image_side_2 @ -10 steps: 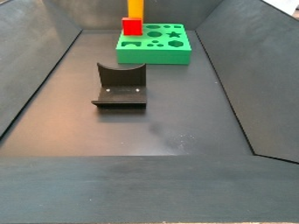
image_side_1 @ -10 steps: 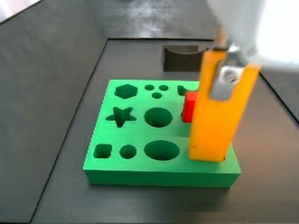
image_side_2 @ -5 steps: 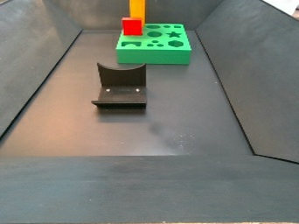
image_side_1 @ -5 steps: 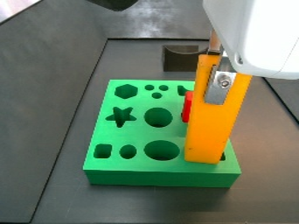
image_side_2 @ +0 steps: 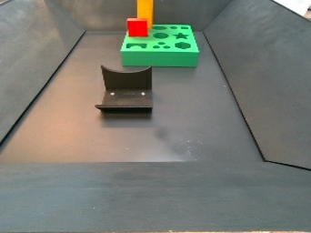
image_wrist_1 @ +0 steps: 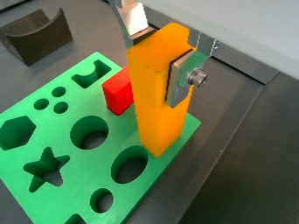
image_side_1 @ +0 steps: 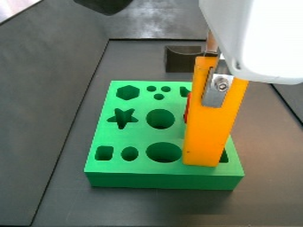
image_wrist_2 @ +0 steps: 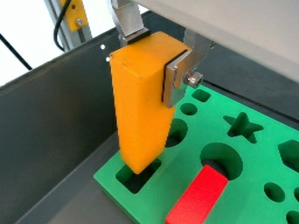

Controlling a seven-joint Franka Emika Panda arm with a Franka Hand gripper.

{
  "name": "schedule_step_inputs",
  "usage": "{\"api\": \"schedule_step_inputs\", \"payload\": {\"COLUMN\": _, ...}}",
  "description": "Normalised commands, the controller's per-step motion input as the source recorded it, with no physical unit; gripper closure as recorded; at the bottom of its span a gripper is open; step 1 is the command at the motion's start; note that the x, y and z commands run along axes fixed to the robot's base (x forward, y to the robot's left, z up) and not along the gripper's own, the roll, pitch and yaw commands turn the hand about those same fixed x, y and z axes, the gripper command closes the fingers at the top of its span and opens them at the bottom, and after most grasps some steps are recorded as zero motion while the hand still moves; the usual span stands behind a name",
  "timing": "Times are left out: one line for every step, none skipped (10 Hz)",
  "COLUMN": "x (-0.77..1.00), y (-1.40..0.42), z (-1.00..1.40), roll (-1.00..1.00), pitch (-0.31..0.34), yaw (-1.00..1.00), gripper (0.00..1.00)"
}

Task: Pick up the rectangle object. Move up. Place the rectangle object on the fixture. Regrasp the rectangle object. Move to above the board. Insert the rectangle object.
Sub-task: Insert the rectangle object.

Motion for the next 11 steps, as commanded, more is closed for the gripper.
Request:
{"api": "schedule_step_inputs", "payload": {"x": 0.49, "y": 0.0, "z": -0.4, "roll": 0.01, "pitch": 0.019, "yaw": 0.19, "gripper": 1.0}}
{"api": "schedule_step_inputs", "payload": {"x": 0.72, "y": 0.0, "z": -0.33, "roll": 0.0, "pitch": 0.041, "yaw": 0.08, "gripper": 1.0}}
{"api": "schedule_step_inputs", "payload": {"x": 0.87, "y": 0.08, "z": -0.23, "roll": 0.14, "pitch": 0.151, "yaw": 0.0, "gripper": 1.0}}
{"api": "schedule_step_inputs", "payload": {"x": 0.7, "y": 0.18, "z": -0.22, "roll": 0.26, "pitch": 0.177, "yaw": 0.0, "gripper": 1.0}}
{"api": "schedule_step_inputs", "payload": {"x": 0.42, "y": 0.29, "z": -0.2, "roll": 0.28, "pitch": 0.156, "yaw": 0.15, "gripper": 1.0}}
{"api": "schedule_step_inputs", "payload": {"x": 0.41, "y": 0.3, "z": -0.16, "roll": 0.26, "pitch": 0.163, "yaw": 0.21, "gripper": 1.0}}
{"api": "schedule_step_inputs", "payload": {"x": 0.46, "y": 0.11, "z": -0.2, "roll": 0.17, "pitch": 0.156, "yaw": 0.14, "gripper": 1.0}}
{"api": "schedule_step_inputs", "payload": {"x": 0.3, "y": -0.09, "z": -0.32, "roll": 0.03, "pitch": 0.057, "yaw": 0.06, "gripper": 1.0}}
{"api": "schedule_step_inputs", "payload": {"x": 0.08, "y": -0.17, "z": -0.34, "roll": 0.0, "pitch": 0.0, "yaw": 0.06, "gripper": 1.0}}
{"api": "schedule_step_inputs", "payload": {"x": 0.0, "y": -0.22, "z": -0.33, "roll": 0.0, "pitch": 0.0, "yaw": 0.07, "gripper": 1.0}}
{"api": "schedule_step_inputs", "payload": {"x": 0.01, "y": -0.23, "z": -0.32, "roll": -0.02, "pitch": 0.0, "yaw": 0.05, "gripper": 1.0}}
